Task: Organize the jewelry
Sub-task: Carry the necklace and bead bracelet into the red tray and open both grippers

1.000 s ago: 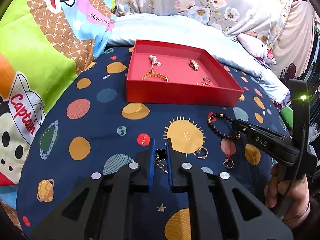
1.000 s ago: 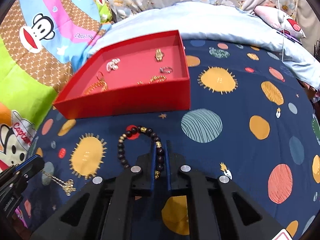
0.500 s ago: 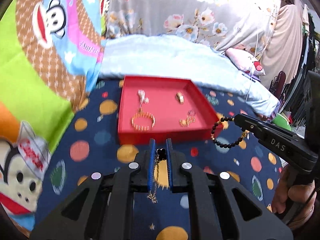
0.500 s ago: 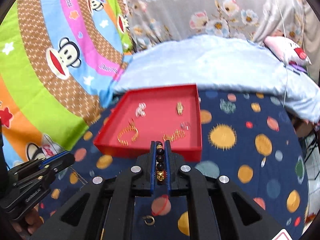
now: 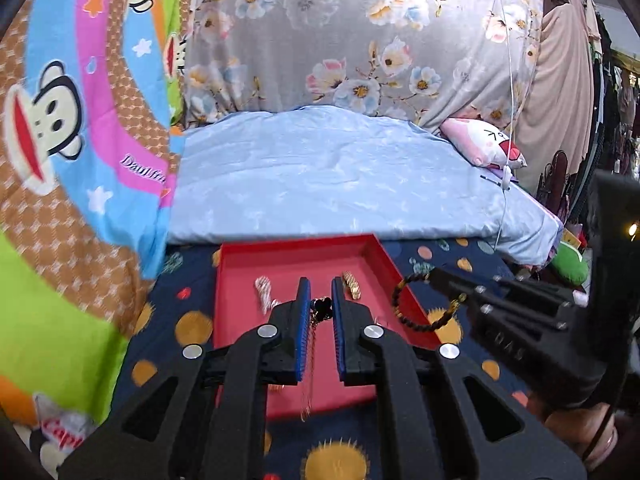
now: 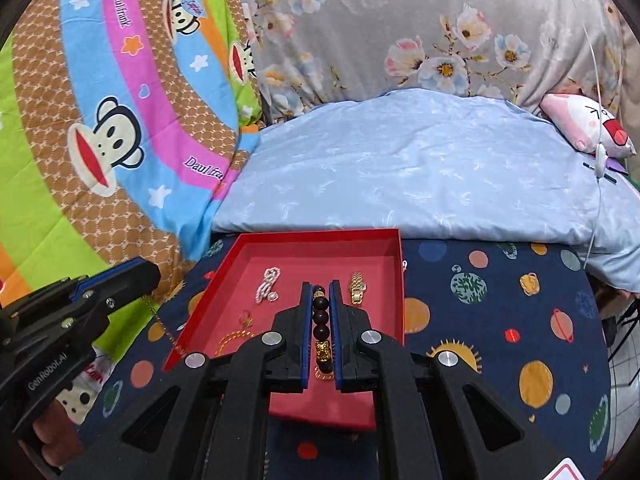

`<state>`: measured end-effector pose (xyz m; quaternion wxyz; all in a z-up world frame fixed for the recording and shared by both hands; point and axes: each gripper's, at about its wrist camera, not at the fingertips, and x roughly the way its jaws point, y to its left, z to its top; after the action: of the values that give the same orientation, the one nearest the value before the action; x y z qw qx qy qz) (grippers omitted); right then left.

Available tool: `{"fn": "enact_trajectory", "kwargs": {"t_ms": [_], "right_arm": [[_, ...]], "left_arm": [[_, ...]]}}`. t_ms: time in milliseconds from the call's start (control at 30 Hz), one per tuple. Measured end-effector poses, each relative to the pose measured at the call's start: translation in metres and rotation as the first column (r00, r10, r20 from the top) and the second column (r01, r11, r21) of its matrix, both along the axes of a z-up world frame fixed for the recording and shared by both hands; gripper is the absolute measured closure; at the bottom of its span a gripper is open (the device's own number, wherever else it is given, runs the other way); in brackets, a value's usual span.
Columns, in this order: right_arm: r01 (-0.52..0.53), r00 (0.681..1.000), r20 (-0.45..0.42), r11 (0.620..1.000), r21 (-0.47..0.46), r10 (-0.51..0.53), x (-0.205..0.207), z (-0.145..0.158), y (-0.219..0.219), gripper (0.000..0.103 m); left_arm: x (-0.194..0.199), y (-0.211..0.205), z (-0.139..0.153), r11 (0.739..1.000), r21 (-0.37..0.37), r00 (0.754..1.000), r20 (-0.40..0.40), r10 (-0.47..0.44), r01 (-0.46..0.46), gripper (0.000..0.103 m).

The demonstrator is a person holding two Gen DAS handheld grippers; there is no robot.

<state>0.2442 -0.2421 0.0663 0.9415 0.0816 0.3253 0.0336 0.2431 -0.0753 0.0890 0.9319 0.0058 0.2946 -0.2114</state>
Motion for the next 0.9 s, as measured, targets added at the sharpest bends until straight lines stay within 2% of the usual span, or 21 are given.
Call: {"fn": "enact_trajectory", "kwargs": {"t_ms": [267,567,667,900], "right_arm": [[0.011,0.998,-0.057,1.0,0.008,-0.01,0.05,-0.032,-0.012,0.096],[0.023,0.993,-0.116,1.0,0.006,-0.022,0.078,-0.067,-0.018,0.095],[0.038,0.994,-0.105,0.999,0.01,-0.037,0.076,-0.067,-0.021,0.091],[0.046,0.996,-0.08,0.998,0.032,-0.043,0.06,-0.058,-0.025,0.091]], "left_arm": [[0.05,-0.019,-0.011,1.0,0.008,1.0,-0.004,0.011,-0.011,0.093],[0.085,-0.032,-0.04,0.999,0.032,0.998,-0.045,0.045,-0.044,0.092],[0.089,-0.03,-0.046,0.997,0.035,0.996,-0.062,0.07,-0.068,0.072],[0.08,-0.024,-0.052,0.994,0.068,0.993,-0.066,0.093,-0.089,0.069]]}}
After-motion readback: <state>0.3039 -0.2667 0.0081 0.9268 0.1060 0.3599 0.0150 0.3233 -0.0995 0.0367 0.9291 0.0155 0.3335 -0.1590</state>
